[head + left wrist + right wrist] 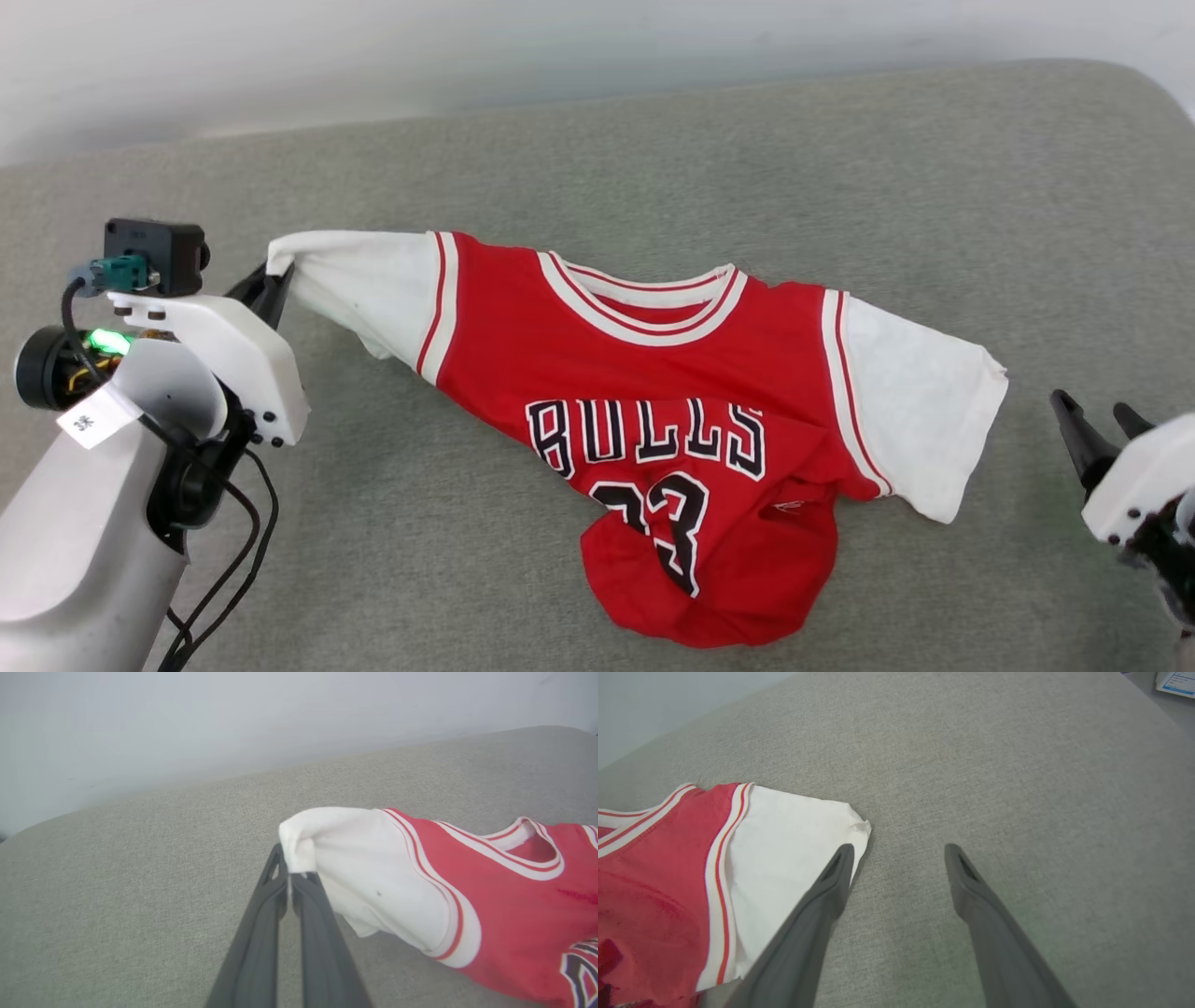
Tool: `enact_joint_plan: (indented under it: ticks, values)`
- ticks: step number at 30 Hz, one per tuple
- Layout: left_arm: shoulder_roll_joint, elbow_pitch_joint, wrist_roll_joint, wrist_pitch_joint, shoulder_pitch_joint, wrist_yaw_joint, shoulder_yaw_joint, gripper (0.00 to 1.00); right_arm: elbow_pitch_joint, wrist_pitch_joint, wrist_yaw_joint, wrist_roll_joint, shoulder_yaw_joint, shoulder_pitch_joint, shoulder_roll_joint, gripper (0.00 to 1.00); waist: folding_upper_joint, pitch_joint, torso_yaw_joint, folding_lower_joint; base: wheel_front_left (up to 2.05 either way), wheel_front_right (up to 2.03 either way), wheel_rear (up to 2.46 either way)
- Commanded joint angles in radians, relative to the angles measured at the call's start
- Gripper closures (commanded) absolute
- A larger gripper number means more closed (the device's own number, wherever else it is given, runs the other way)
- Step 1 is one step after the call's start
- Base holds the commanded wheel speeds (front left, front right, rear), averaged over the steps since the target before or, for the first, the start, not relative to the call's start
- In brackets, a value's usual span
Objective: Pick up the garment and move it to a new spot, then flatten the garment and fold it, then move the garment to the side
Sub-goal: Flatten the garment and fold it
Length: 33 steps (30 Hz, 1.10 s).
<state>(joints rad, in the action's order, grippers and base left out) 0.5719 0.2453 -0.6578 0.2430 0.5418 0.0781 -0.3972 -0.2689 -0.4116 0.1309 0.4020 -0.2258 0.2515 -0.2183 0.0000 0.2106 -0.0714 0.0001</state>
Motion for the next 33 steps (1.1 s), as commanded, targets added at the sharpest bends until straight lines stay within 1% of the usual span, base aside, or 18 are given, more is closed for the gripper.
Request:
enact_joint_plan:
  ticks: [1,4,8,13,16,17,18,21,26,27,28,29,30,33]
  values:
    - [0.009,-0.063,0.003,0.0,-0.014,0.016,0.007,1.0,-0.034,-0.086,0.0,0.014,0.023,0.055,-0.031,0.0,0.0,0.031,0.036,-0.0001,0.0,0.0,0.0]
    - [0.013,-0.135,0.008,0.008,-0.012,0.031,0.008,1.0,-0.076,-0.191,0.0,0.019,0.065,0.127,-0.059,0.0,0.0,0.066,0.064,-0.0001,0.0,0.0,0.0]
    - [0.009,-0.194,0.013,0.005,0.006,0.04,0.008,1.0,-0.13,-0.285,0.0,0.02,0.116,0.205,-0.086,0.0,0.0,0.114,0.092,-0.0001,0.0,0.0,0.0]
    - [0.006,-0.224,0.019,-0.003,0.022,0.042,0.007,1.0,-0.22,-0.39,0.0,0.022,0.163,0.25,-0.086,0.0,0.0,0.156,0.112,-0.0001,0.0,0.0,0.0]
    - [0.004,-0.221,0.013,-0.009,0.02,0.041,0.008,1.0,-0.281,-0.472,0.0,0.03,0.198,0.237,-0.065,0.0,0.0,0.166,0.114,-0.0001,0.0,0.0,0.0]
    - [0.004,-0.219,0.011,-0.01,0.018,0.04,0.008,1.0,-0.294,-0.495,0.0,0.034,0.208,0.232,-0.057,0.65,0.0,0.168,0.114,-0.0001,0.0,0.0,0.0]
    - [0.004,-0.215,0.008,-0.01,0.016,0.039,0.008,1.0,-0.304,-0.512,0.0,0.039,0.214,0.228,-0.051,1.0,0.0,0.168,0.114,-0.0001,0.0,0.0,0.0]
    - [0.004,-0.202,0.004,-0.015,0.009,0.034,0.008,1.0,-0.295,-0.521,0.001,0.037,0.222,0.242,-0.052,1.0,0.0,0.16,0.11,-0.0001,0.0,0.0,0.0]
    - [0.003,-0.163,-0.008,-0.031,0.03,0.028,0.021,1.0,-0.207,-0.422,0.001,0.008,0.205,0.328,-0.103,1.0,0.0,0.116,0.101,-0.0001,0.0,0.0,0.0]
    - [0.003,-0.163,-0.008,-0.031,0.03,0.028,0.021,1.0,-0.207,-0.422,0.001,0.008,0.205,0.328,-0.103,1.0,0.0,0.116,0.101,-0.0001,0.0,0.0,0.0]
    - [0.002,-0.142,-0.004,-0.042,0.058,0.027,0.029,1.0,-0.176,-0.379,0.001,-0.006,0.195,0.366,-0.124,1.0,0.0,0.095,0.099,-0.0001,0.0,0.0,0.0]
    - [-0.002,-0.128,-0.005,-0.045,0.072,0.024,0.03,1.0,-0.166,-0.359,0.0,-0.019,0.193,0.379,-0.132,1.0,0.0,0.084,0.098,-0.0001,0.0,0.0,0.0]
    - [-0.002,-0.128,-0.005,-0.045,0.072,0.024,0.03,1.0,-0.166,-0.359,0.0,-0.019,0.193,0.379,-0.132,1.0,0.0,0.084,0.098,-0.0001,0.0,0.0,0.0]
    - [-0.015,-0.073,-0.004,-0.058,0.14,0.019,0.039,1.0,-0.149,-0.294,0.0,-0.056,0.182,0.43,-0.133,1.0,0.0,0.054,0.092,-0.0001,0.0,0.0,0.0]
